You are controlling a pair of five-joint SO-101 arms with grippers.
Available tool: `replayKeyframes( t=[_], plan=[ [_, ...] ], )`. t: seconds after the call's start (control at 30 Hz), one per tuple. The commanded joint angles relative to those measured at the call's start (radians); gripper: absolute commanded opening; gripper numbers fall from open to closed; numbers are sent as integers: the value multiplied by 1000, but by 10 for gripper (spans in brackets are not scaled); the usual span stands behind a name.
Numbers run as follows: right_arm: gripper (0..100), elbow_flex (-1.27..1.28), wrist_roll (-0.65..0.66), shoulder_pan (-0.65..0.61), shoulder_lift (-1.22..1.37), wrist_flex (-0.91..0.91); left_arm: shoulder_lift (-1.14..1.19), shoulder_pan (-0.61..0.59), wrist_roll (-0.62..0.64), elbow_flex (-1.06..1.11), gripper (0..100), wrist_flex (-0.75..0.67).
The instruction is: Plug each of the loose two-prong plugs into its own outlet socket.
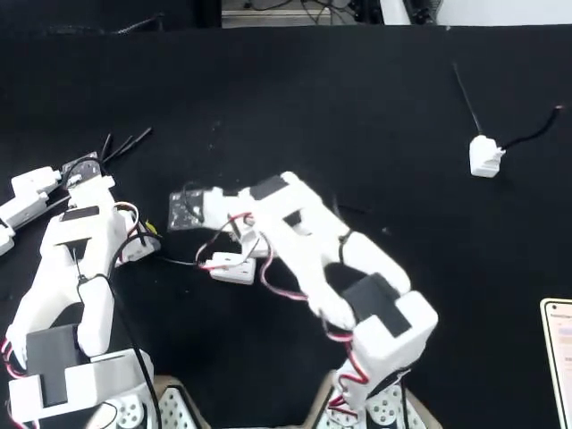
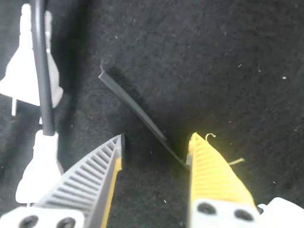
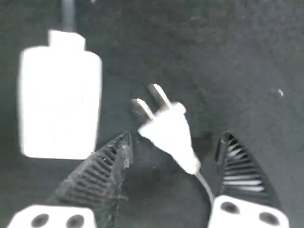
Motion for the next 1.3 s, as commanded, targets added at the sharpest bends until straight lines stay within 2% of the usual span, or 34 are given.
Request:
replayKeyframes(
  t=[0.0, 0.1, 0.23, 0.3, 0.4, 0.53, 0.73, 0.87, 1.03, 1.13, 1.27],
  plan=[
    [276, -84, 14, 49, 8, -20, -14, -25, 9, 4, 220, 0],
    [249, -94, 14, 51, 24, -15, -14, -25, 9, 2, 220, 0],
    [4, -96, 3, 52, 25, -20, -14, -25, 9, 2, 220, 0],
    [41, -97, -46, 66, 15, -14, -14, -25, 9, 2, 220, 0],
    [15, -84, -112, 89, -64, -6, -14, -25, 9, 2, 220, 0],
    [11, -41, -184, 118, -243, 78, -14, -24, 9, 2, 220, 0],
    [11, 99, -404, 123, -453, 273, -14, -24, 9, 2, 220, 0],
    [11, 254, -404, 127, -493, 267, -14, -22, 9, 2, 220, 0],
    [11, 430, -405, 167, -501, 89, -14, -24, 9, 2, 220, 0],
    [11, 429, -405, 259, -503, 94, -14, -24, 9, 2, 220, 0],
    [11, 323, -390, 420, -503, 226, -14, -21, 9, 2, 220, -2]
  ],
)
